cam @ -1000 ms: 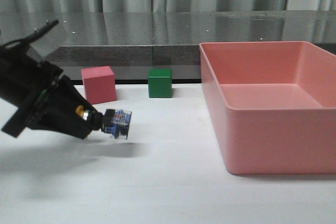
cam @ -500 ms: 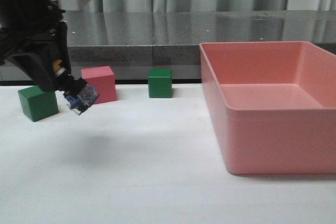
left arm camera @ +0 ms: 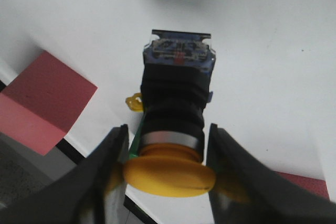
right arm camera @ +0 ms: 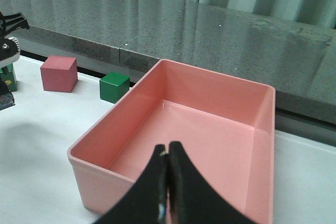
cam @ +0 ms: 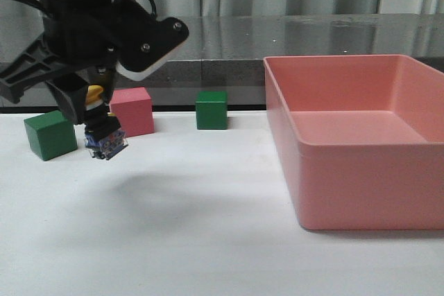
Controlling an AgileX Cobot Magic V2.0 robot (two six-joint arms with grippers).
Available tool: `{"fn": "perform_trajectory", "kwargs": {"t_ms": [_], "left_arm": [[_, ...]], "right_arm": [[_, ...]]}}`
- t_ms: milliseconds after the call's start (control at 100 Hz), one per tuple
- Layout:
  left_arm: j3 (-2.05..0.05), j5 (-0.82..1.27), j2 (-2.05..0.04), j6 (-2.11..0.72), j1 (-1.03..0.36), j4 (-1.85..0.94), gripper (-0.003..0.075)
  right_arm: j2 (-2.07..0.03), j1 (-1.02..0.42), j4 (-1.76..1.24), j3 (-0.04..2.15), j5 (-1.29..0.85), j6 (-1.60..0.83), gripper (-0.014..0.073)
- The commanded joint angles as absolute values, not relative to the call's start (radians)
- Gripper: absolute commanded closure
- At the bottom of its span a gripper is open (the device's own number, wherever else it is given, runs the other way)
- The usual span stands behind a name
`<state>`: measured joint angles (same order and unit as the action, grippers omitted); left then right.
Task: Place and stand button with both arms
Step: 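Lift and rotate the button upright, lowering its blue base onto the table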
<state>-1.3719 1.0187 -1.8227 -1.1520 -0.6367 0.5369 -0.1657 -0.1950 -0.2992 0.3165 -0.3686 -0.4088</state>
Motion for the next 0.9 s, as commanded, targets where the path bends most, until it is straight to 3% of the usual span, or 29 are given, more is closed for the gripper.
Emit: {"fn": "perform_trajectory", "kwargs": {"t_ms": [0, 480, 580, 800, 890], "left_arm": [[-1.400, 1.014, -1.805, -1.136, -0.644, 0.579, 0.0739], [-1.400, 1.018, -1.863, -1.136, -0.644, 0.539, 0.0714], [-1.400, 1.018, -1.863, -1.136, -0.644, 0.535, 0.0604], [-1.400, 1.011, -1.861, -1.136, -0.662, 0.533, 0.0218], [-1.400, 1.013, -1.859, -1.135, -0.666, 0.530, 0.0169]], "right_arm": [[-0.173, -0.188, -0.312, 0.343, -0.299, -0.412, 0.0655], [-0.173, -0.188, -0.312, 0.343, -0.299, -0.412, 0.0655], [-0.173, -0.188, -0.312, 0.343, -0.299, -0.412, 0.0655], [-0.173, -0.188, -0.312, 0.343, -0.299, -0.412, 0.0655], [-0.173, -0.188, -0.312, 0.343, -0.299, -0.412, 0.0655]]}}
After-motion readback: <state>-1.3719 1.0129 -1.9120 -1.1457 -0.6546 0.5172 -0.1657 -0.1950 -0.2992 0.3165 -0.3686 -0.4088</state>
